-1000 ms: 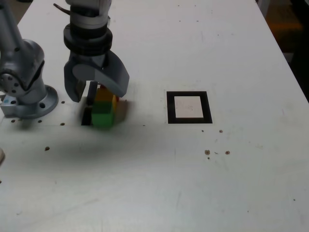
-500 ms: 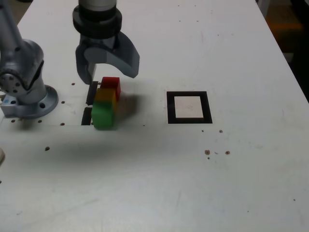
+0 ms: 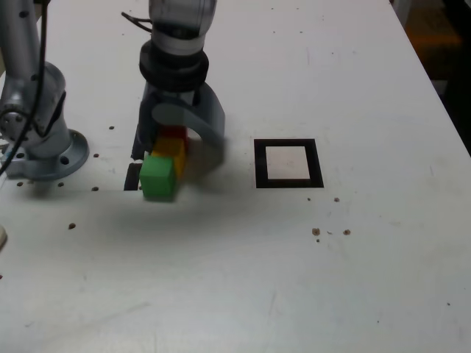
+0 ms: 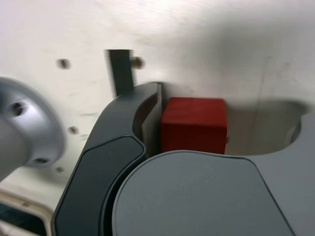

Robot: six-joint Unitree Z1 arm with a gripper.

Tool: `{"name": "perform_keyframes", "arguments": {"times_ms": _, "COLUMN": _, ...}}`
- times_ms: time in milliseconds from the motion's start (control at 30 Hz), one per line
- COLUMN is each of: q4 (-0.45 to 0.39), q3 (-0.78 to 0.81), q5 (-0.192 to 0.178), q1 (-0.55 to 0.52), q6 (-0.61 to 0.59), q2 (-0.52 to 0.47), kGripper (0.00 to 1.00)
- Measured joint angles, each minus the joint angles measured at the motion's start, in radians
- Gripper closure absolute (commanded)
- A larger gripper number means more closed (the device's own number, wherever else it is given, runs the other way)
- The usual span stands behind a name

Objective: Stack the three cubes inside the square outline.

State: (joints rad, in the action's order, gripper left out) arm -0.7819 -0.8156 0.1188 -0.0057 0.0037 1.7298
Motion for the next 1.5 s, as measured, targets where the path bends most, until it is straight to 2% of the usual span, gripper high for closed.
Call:
{"name": "perform_keyframes", "arguments": {"times_ms": 200, "q4": 0.014, "q3": 0.009, "q5": -0.012, "q1": 0.014, "q6": 0.001, "q2": -0.002, "kGripper": 0.14}}
{"name": "perform_keyframes", "arguments": {"times_ms": 300, "q4": 0.014, "q3": 0.011, "q5": -0.018, "q1": 0.018, "q6": 0.001, "q2": -0.002, "kGripper": 0.21}}
{"name": "perform_keyframes", "arguments": {"times_ms": 400, "q4": 0.014, "q3": 0.011, "q5": -0.032, "q1": 0.019, "q6": -0.004, "q2": -0.008, "kGripper": 0.30}}
{"name": "perform_keyframes", "arguments": {"times_ms": 533, "q4": 0.021, "q3": 0.015, "q5": -0.067, "q1": 0.022, "q6": -0.024, "q2": -0.022, "kGripper": 0.53}}
{"name": "perform_keyframes", "arguments": {"times_ms": 600, "q4": 0.021, "q3": 0.017, "q5": -0.078, "q1": 0.024, "q6": -0.032, "q2": -0.029, "kGripper": 0.61}}
{"name": "perform_keyframes", "arguments": {"times_ms": 733, "q4": 0.028, "q3": 0.032, "q5": -0.060, "q1": 0.035, "q6": -0.009, "q2": -0.072, "kGripper": 0.75}}
{"name": "perform_keyframes", "arguments": {"times_ms": 867, "q4": 0.052, "q3": 0.054, "q5": -0.036, "q1": 0.044, "q6": 0.011, "q2": -0.127, "kGripper": 0.78}}
{"name": "perform_keyframes", "arguments": {"times_ms": 1100, "q4": 0.041, "q3": 0.051, "q5": -0.035, "q1": 0.045, "q6": 0.010, "q2": -0.129, "kGripper": 0.87}}
{"name": "perform_keyframes", "arguments": {"times_ms": 1167, "q4": 0.022, "q3": 0.033, "q5": -0.048, "q1": 0.045, "q6": 0.010, "q2": -0.130, "kGripper": 0.87}}
{"name": "perform_keyframes", "arguments": {"times_ms": 1367, "q4": -0.191, "q3": -0.163, "q5": -0.159, "q1": 0.038, "q6": -0.016, "q2": -0.157, "kGripper": 0.87}}
{"name": "perform_keyframes", "arguments": {"times_ms": 1433, "q4": -0.258, "q3": -0.224, "q5": -0.209, "q1": 0.015, "q6": -0.048, "q2": -0.164, "kGripper": 0.87}}
{"name": "perform_keyframes", "arguments": {"times_ms": 1500, "q4": -0.332, "q3": -0.293, "q5": -0.238, "q1": -0.016, "q6": -0.072, "q2": -0.171, "kGripper": 0.87}}
